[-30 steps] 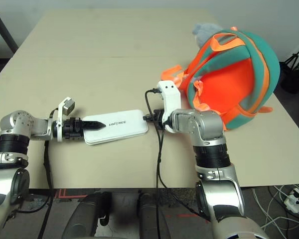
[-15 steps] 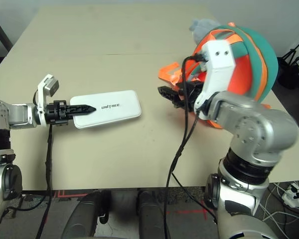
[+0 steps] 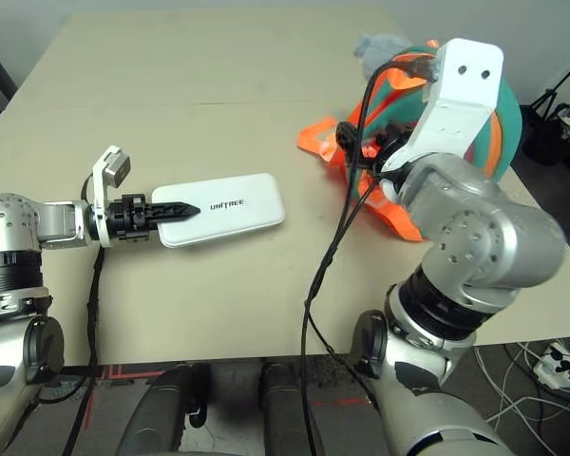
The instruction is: Put the pencil case into the backpack and zip it.
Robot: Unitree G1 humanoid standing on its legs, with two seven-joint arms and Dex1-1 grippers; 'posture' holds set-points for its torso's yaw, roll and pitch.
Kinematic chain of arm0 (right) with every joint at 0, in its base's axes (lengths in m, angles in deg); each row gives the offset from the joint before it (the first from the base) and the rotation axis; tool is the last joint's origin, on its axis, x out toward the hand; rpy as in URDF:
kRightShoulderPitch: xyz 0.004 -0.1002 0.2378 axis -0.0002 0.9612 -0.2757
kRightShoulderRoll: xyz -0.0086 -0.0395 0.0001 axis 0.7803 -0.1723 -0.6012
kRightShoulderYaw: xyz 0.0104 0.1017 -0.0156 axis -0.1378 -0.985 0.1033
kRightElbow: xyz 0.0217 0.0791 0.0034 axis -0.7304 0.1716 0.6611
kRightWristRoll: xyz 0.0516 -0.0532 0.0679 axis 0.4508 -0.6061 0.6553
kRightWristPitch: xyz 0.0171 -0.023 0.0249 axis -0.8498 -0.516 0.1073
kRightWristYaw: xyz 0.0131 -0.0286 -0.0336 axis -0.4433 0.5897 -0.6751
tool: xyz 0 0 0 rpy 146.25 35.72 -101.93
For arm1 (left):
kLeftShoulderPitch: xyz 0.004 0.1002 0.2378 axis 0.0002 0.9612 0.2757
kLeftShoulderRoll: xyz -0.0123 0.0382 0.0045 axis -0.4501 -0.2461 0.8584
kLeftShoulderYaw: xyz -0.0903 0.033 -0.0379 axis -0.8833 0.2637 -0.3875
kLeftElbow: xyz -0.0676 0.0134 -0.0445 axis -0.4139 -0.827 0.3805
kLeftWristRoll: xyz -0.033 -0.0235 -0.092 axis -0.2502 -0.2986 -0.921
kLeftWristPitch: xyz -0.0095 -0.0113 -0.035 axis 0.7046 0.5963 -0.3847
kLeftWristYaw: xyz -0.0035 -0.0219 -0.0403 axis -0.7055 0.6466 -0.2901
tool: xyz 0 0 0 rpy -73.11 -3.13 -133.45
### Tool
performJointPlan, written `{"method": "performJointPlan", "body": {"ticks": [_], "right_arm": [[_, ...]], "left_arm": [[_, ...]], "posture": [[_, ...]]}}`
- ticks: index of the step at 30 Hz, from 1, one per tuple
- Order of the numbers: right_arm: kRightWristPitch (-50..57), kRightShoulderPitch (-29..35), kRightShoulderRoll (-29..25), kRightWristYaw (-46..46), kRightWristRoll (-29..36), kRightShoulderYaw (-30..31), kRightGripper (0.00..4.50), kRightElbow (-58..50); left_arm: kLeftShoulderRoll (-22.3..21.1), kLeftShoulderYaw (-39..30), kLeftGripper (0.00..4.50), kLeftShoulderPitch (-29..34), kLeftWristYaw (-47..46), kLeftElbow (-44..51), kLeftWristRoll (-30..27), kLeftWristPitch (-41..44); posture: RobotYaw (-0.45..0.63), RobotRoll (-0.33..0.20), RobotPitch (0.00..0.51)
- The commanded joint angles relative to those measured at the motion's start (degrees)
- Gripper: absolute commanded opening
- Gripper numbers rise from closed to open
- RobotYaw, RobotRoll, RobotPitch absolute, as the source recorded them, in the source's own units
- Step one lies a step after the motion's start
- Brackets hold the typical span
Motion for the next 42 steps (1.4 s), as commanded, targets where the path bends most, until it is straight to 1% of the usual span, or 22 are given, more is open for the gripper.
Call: {"method": "performJointPlan", "body": {"ticks": [1, 6, 16, 18, 22, 23, 25, 28, 29, 30, 33, 36, 38, 40, 42], "right_arm": [[-5.23, 0.72, 1.11, -1.5, -1.94, 0.2, 4.5, 3.18], [-17.95, -0.42, 3.89, -3.56, -4.18, 2.18, 4.5, 12.01], [-37.73, -0.44, 6.37, -6.71, -6.71, 4.28, 4.5, 28.11], [-40.63, -0.67, 6.83, -8.13, -7.21, 4.35, 4.5, 30.96], [-44.08, -0.73, 7.01, -9.71, -7.59, 4.53, 4.5, 33.46], [-44.86, -0.72, 6.97, -10.02, -7.65, 4.6, 4.19, 33.87], [-46.04, -0.75, 6.88, -10.46, -7.62, 4.72, 3.73, 34.42], [-47.59, -0.87, 6.63, -10.8, -7.68, 4.91, 2.74, 35.01], [-47.95, -0.88, 6.51, -10.75, -7.74, 5.06, 2.51, 35.11], [-48.48, -0.94, 6.38, -10.61, -7.67, 5.11, 2.16, 35.15], [-49.64, -1.11, 6.04, -9.97, -7.17, 5.21, 1.33, 34.71], [-46.62, -1.51, 4.87, -7.87, -4.85, 4.66, 0.58, 30.84], [-40.85, -1.68, 2.68, -4.31, -0.99, 4.07, 0.37, 25.94], [-31.36, -2.07, 0.5, -0.76, 5.52, 2.43, 0.36, 19.64], [-19.31, -2.51, -2.55, 3.51, 13.99, -0.12, 0.36, 13.21]], "left_arm": [[-0.13, -1.6, 1.38, 0.9, -0.87, 0.63, -0.31, 0.62], [0.08, -2.45, 1.38, 3.37, -1.84, 2.98, -1.32, 1.5], [0.87, -5.04, 1.38, 6.15, -5.99, 5.55, -4.09, 1.51], [1.11, -5.39, 1.38, 6.63, -6.94, 6.0, -4.81, 1.51], [1.49, -5.99, 1.38, 6.97, -8.49, 6.19, -5.92, 1.51], [1.58, -6.1, 1.38, 7.02, -8.84, 6.11, -6.14, 1.51], [1.75, -6.18, 1.38, 7.04, -9.4, 5.96, -6.45, 1.51], [2.07, -6.24, 1.38, 6.78, -9.97, 5.6, -6.57, 1.51], [2.12, -6.25, 1.38, 6.68, -10.1, 5.48, -6.62, 1.51], [2.25, -6.22, 1.38, 6.44, -10.19, 5.25, -6.55, 1.51], [2.52, -6.05, 1.38, 5.96, -10.37, 4.78, -6.43, 1.51], [2.52, -5.78, 1.38, 5.79, -10.38, 4.55, -6.43, 1.51], [2.21, -5.65, 1.38, 5.76, -10.28, 4.39, -6.65, 1.51], [1.57, -5.28, 1.38, 5.83, -9.96, 4.1, -6.74, 1.51], [0.98, -4.8, 1.38, 5.73, -9.54, 3.47, -6.5, 1.51]], "posture": [[0.12, 0.0, 0.203], [0.14, 0.0, 0.205], [0.2, 0.0, 0.217], [0.21, 0.0, 0.217], [0.21, 0.0, 0.218], [0.2, 0.0, 0.217], [0.2, 0.0, 0.217], [0.19, 0.0, 0.217], [0.19, 0.0, 0.216], [0.19, 0.0, 0.216], [0.18, 0.0, 0.216], [0.17, 0.0, 0.214], [0.16, 0.0, 0.213], [0.14, 0.0, 0.211], [0.11, 0.0, 0.21]]}}
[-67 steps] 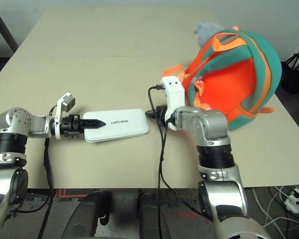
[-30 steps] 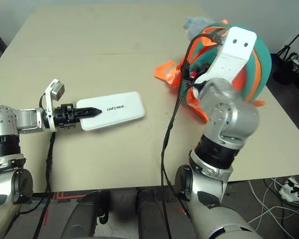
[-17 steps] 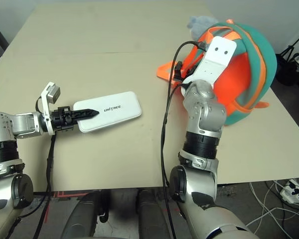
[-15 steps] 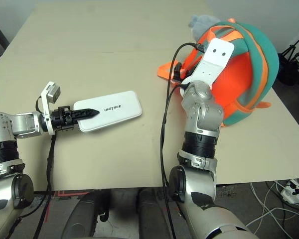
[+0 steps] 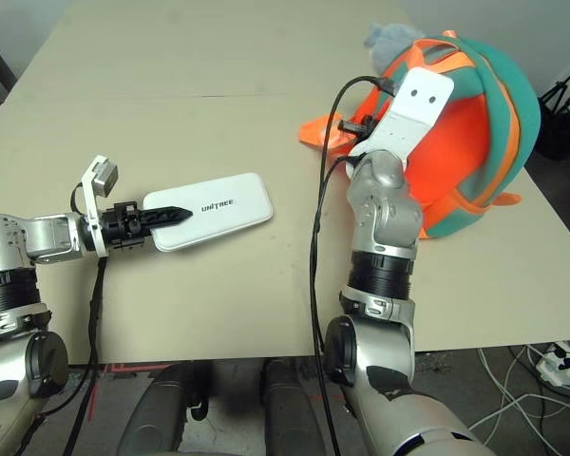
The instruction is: Put the pencil case into the backpack and zip it.
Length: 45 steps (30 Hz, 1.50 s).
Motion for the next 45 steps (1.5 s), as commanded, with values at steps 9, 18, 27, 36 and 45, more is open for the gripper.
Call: {"method": "performJointPlan", "body": {"ticks": [9, 18, 27, 36, 45], "right_arm": [[43.87, -0.73, -24.36, 14.66, 55.99, -20.11, 0.33, -15.9], [23.48, 38.99, -58.98, 22.72, 95.02, -33.94, 0.3, -18.15], [3.36, 74.37, -54.63, 27.63, 95.02, -44.06, 0.3, -35.11], [-4.82, 83.58, -55.12, 22.48, 95.02, -35.22, 0.3, -40.6], [-1.04, 79.45, -57.77, 21.45, 95.02, -30.04, 0.3, -35.93]], "left_arm": [[-3.01, 4.36, 1.38, -3.38, 4.14, -8.07, 1.64, -0.7], [-13.58, 16.99, 1.38, -6.94, 18.55, -21.45, 8.7, -9.79], [-18.63, 22.49, 1.38, -13.14, 30.31, -28.09, 13.66, -16.78], [-20.71, 20.96, 1.38, -14.79, 35.14, -15.17, 9.68, -13.61], [-26.33, 21.79, 1.38, -16.26, 39.9, -3.58, 4.22, -8.6]], "posture": [[-0.06, 0.0, 0.195], [-0.21, 0.0, 0.195], [-0.21, 0.0, 0.217], [-0.1, 0.0, 0.227], [-0.04, 0.0, 0.228]]}}
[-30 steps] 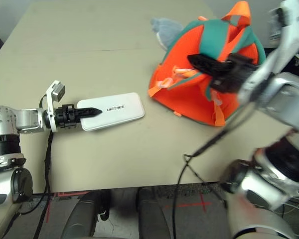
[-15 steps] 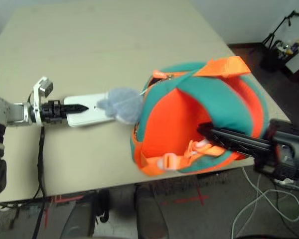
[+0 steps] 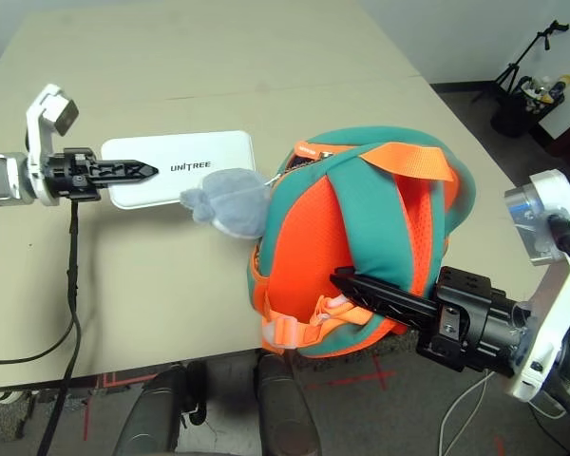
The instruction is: Put the pencil case into the backpack and zip it.
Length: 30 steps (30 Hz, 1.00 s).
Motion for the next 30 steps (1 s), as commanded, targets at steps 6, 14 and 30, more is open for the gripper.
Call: {"method": "performJointPlan", "body": {"ticks": [6, 14, 30], "right_arm": [[3.51, -6.11, -1.81, -0.7, 0.76, 4.99, 0.3, 3.41], [6.54, -11.26, -0.96, -1.51, -0.03, 8.36, 0.3, 5.63], [9.62, -15.19, 0.61, -1.98, -1.06, 9.62, 0.3, 6.71]], "left_arm": [[-2.52, -0.31, 1.38, -0.87, 4.02, 9.13, -7.2, 6.78], [-5.0, -2.64, 1.38, -2.52, 5.2, 12.36, -15.95, 10.85], [-6.1, 1.43, 1.38, -2.49, 3.43, 11.96, -13.25, 4.88]], "posture": [[-0.02, 0.0, 0.224], [-0.01, 0.0, 0.223], [-0.01, 0.0, 0.227]]}}
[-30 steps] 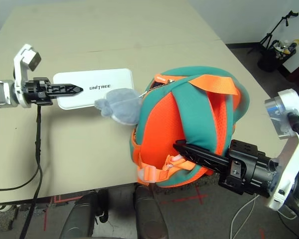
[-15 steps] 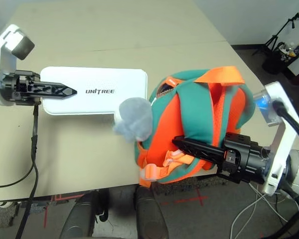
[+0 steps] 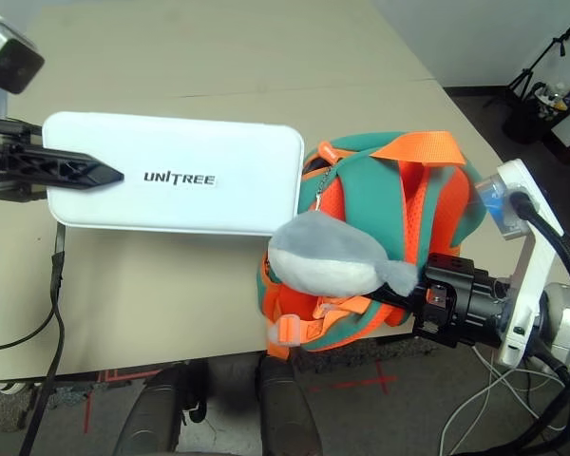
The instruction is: Put the pencil case into the backpack and zip it.
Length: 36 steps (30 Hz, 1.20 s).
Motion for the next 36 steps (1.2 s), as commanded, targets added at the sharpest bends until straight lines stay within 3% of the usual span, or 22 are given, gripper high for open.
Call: {"method": "performJointPlan", "body": {"ticks": [1, 10, 25, 30, 36], "right_arm": [[1.02, -0.48, 0.56, -0.06, -0.32, 0.05, 0.3, -0.03], [1.45, -1.36, 1.38, 0.24, -0.93, 0.37, 0.3, -0.35], [1.3, -2.17, 1.78, -0.2, -0.79, 0.73, 0.3, -0.59], [1.06, -2.58, 1.81, -0.09, -1.0, 1.33, 0.3, -0.53], [0.86, -3.43, 1.79, 0.14, -1.64, 2.22, 0.3, -0.17]], "left_arm": [[0.03, 0.17, 1.38, -1.31, -0.66, -1.98, 2.62, -2.99], [0.51, 1.95, 1.38, -3.17, -0.09, -8.39, 9.75, -9.84], [3.24, 1.74, 1.38, 0.85, 1.27, -0.11, 4.07, -2.77], [3.22, 4.14, 1.38, 2.85, 1.63, 4.82, 3.34, -1.89], [2.76, 7.88, 1.38, 1.01, 3.57, 7.27, 4.68, -3.42]], "posture": [[-0.01, 0.0, 0.227], [-0.01, 0.0, 0.223], [-0.02, 0.0, 0.226], [-0.01, 0.0, 0.227], [0.0, 0.0, 0.226]]}}
